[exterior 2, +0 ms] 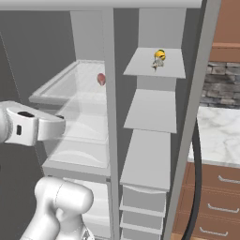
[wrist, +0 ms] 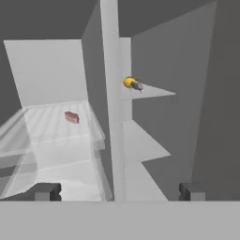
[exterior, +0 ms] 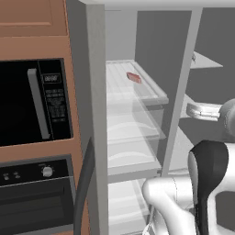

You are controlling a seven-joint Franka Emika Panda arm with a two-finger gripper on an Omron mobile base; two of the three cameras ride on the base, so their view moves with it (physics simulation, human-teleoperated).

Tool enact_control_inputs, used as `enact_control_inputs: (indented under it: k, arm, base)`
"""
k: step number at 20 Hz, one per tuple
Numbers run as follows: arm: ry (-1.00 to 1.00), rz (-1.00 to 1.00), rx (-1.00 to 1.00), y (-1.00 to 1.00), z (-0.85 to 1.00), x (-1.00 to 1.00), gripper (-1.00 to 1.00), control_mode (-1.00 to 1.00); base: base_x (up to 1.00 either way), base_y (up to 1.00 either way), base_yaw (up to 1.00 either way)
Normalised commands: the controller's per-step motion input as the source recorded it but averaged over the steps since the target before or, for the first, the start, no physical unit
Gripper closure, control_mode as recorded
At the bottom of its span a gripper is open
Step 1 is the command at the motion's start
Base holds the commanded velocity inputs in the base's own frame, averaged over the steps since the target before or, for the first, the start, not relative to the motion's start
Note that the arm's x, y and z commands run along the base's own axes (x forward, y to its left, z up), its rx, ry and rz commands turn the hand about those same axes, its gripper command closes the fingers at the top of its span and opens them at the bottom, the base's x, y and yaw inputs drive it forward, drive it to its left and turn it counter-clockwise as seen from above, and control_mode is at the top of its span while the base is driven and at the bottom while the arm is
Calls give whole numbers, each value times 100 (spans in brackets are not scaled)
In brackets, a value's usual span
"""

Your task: There's a fish in the fridge that needs to be moved to the freezer for freezing. Pick up the fish from the fridge, place it on any shelf in the freezer, and close the fridge and freezer doors when done.

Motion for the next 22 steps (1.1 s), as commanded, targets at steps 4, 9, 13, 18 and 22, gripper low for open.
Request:
enact_control_inputs:
  k: [4, 9, 13, 18, 22]
  arm:
    - [2, 11, 0, -1, -41, -9, -100, -100]
    - [0, 9, 0, 0, -38, 3, -100, -100]
    - [0, 0, 0, 0, -36, 30, -100, -100]
    - [0, 0, 0, 0, -11, 4, -100, 100]
    - [0, 0, 0, 0, 0, 0, -100, 100]
  base:
    - [0, 0, 0]
    - [0, 0, 0]
    - [0, 0, 0]
    - [-15, 0, 1]
    - [-87, 2, 6]
